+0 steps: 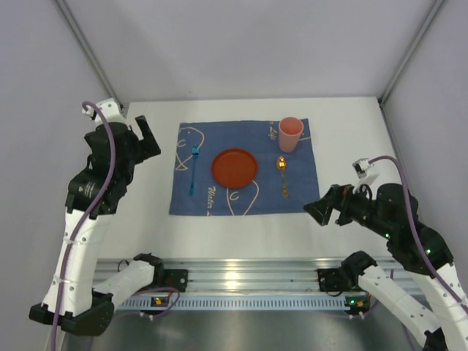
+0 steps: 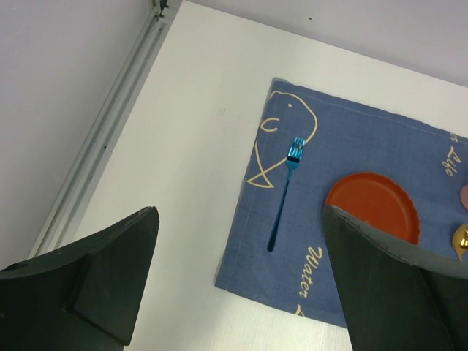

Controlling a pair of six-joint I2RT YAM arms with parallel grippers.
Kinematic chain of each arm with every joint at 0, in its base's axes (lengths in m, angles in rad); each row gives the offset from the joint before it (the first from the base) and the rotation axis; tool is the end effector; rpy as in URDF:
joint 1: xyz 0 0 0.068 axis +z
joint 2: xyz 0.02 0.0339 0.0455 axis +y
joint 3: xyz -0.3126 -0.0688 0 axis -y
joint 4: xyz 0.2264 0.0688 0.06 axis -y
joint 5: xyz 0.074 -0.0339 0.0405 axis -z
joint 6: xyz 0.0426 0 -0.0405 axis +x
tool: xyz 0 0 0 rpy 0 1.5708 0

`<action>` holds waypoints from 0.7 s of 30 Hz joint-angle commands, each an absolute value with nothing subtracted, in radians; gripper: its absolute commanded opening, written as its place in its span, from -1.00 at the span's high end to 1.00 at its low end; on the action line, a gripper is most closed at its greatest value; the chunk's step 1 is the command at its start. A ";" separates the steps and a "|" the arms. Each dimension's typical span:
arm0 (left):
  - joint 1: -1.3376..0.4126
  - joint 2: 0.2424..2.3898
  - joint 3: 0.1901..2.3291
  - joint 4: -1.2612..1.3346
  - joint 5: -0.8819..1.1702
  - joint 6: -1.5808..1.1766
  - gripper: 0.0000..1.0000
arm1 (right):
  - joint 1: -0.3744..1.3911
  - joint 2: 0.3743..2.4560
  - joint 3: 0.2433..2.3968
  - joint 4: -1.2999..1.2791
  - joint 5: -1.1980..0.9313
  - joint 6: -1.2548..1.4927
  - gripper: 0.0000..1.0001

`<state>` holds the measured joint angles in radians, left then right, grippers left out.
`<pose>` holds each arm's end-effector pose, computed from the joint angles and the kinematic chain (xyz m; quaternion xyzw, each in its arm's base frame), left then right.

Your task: Set the dinner table for one person

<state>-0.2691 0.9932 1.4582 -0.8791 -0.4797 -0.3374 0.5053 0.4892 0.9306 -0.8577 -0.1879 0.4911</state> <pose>0.1278 -0.0148 0.4856 -0.1576 0.8085 0.0313 0.5662 0.0216 0.0210 0.3645 -0.0571 0.8339 0.3287 0.4397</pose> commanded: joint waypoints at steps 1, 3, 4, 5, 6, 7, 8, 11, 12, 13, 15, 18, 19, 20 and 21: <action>-0.268 0.951 1.401 -0.818 -0.405 -0.325 -0.97 | 0.495 0.433 0.977 -0.813 -0.184 0.492 -1.00; -0.268 0.884 1.358 -0.722 -0.388 -0.313 -0.97 | 0.495 0.416 0.996 -0.819 -0.164 0.497 -0.99; -0.268 0.852 1.288 -0.660 -0.362 -0.304 -0.97 | 0.495 0.405 0.999 -0.822 -0.160 0.497 -1.00; -0.267 0.777 1.240 -0.593 -0.339 -0.267 -0.97 | 0.495 0.402 1.002 -0.828 -0.155 0.497 -0.99; -0.268 0.737 1.189 -0.527 -0.318 -0.238 -0.98 | 0.497 0.399 1.003 -0.834 -0.140 0.499 -1.00; -0.268 0.697 1.090 -0.386 -0.322 -0.212 -0.97 | 0.497 0.400 1.009 -0.844 -0.135 0.497 -0.99; -0.267 0.628 1.047 -0.333 -0.345 -0.171 -0.97 | 0.497 0.400 1.011 -0.842 -0.135 0.492 -1.00; -0.267 0.588 0.982 -0.273 -0.457 -0.149 -0.97 | 0.495 0.390 1.012 -0.833 -0.127 0.489 -0.99; -0.268 0.598 0.988 -0.288 -0.463 -0.141 -0.97 | 0.495 0.387 1.012 -0.831 -0.123 0.488 -1.00; -0.268 0.606 0.999 -0.302 -0.453 -0.129 -0.97 | 0.495 0.382 1.012 -0.831 -0.121 0.488 -0.99; -0.268 0.635 1.008 -0.324 -0.436 -0.114 -0.97 | 0.495 0.377 1.008 -0.828 -0.112 0.491 -0.99; -0.267 0.647 0.986 -0.287 -0.446 -0.109 -0.97 | 0.495 0.382 1.006 -0.834 -0.081 0.500 -0.99; -0.268 0.650 0.979 -0.269 -0.451 -0.103 -0.97 | 0.495 0.383 1.006 -0.838 -0.077 0.509 -1.00; -0.267 0.656 0.970 -0.235 -0.454 -0.097 -0.97 | 0.495 0.387 1.003 -0.838 -0.074 0.509 -1.00; -0.267 0.663 0.956 -0.221 -0.456 -0.094 -0.98 | 0.495 0.391 1.003 -0.839 -0.069 0.512 -0.99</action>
<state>-0.2691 0.6529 0.9810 -0.3523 -0.4347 -0.1303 0.5053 0.3889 0.9783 -0.8608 -0.1032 0.4984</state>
